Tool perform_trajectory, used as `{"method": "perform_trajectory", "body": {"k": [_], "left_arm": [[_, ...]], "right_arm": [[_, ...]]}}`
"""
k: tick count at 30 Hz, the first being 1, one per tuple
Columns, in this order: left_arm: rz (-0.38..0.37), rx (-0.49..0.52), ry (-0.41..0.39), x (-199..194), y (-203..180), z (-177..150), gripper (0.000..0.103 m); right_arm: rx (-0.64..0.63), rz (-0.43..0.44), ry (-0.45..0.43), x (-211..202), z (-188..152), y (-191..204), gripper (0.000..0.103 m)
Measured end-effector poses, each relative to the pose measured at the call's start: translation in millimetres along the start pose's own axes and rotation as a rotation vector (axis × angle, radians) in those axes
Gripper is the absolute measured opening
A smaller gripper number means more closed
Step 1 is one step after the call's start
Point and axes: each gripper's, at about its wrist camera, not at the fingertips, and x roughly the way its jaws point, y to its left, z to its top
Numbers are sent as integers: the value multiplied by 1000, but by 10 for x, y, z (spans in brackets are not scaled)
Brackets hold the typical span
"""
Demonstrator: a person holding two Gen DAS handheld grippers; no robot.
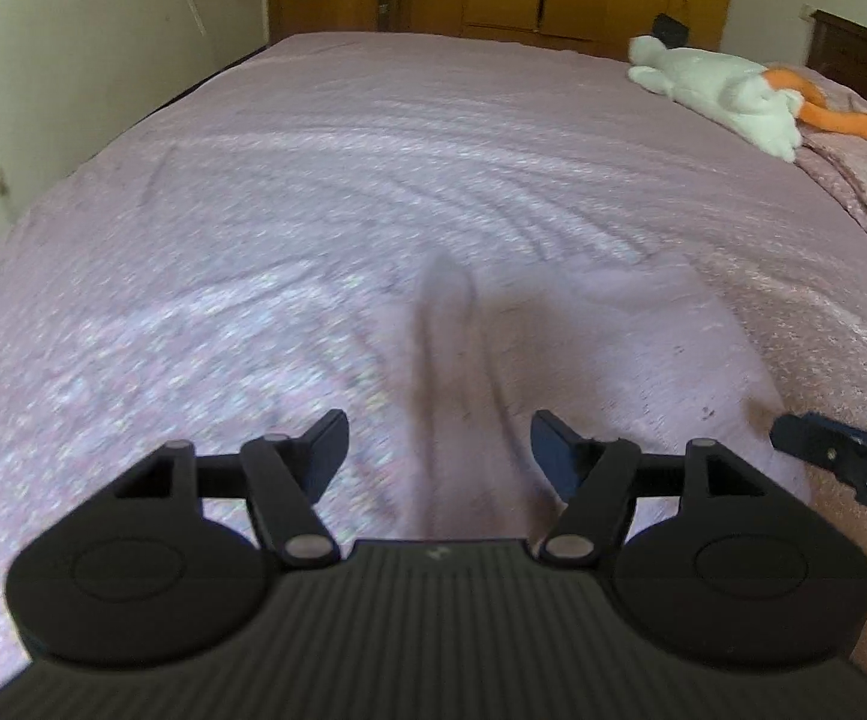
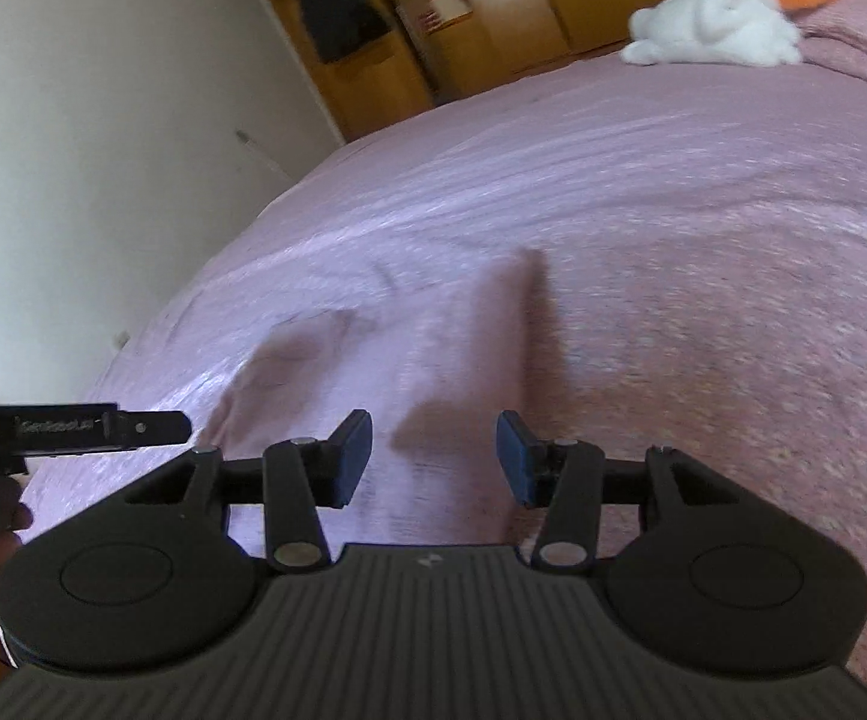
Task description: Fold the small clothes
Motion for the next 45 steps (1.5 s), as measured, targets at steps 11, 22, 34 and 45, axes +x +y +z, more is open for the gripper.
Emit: {"method": "perform_trajectory", "body": {"k": [11,22,34,45], "left_arm": [[-74,-24,82,810,-196,66,69],[-190,-105,-27,657,-46,155,19],[-102,-174,6,599,515,14,52],[-225,-241,152,660,595,-205,74]], "right_arm": [[111,11,-15,146,-133,-325,54],[69,139,1,325,-76,83,55],[-50,125,31,498,-97,402,58],[177,214,250,1087,-61,-18,89]]}}
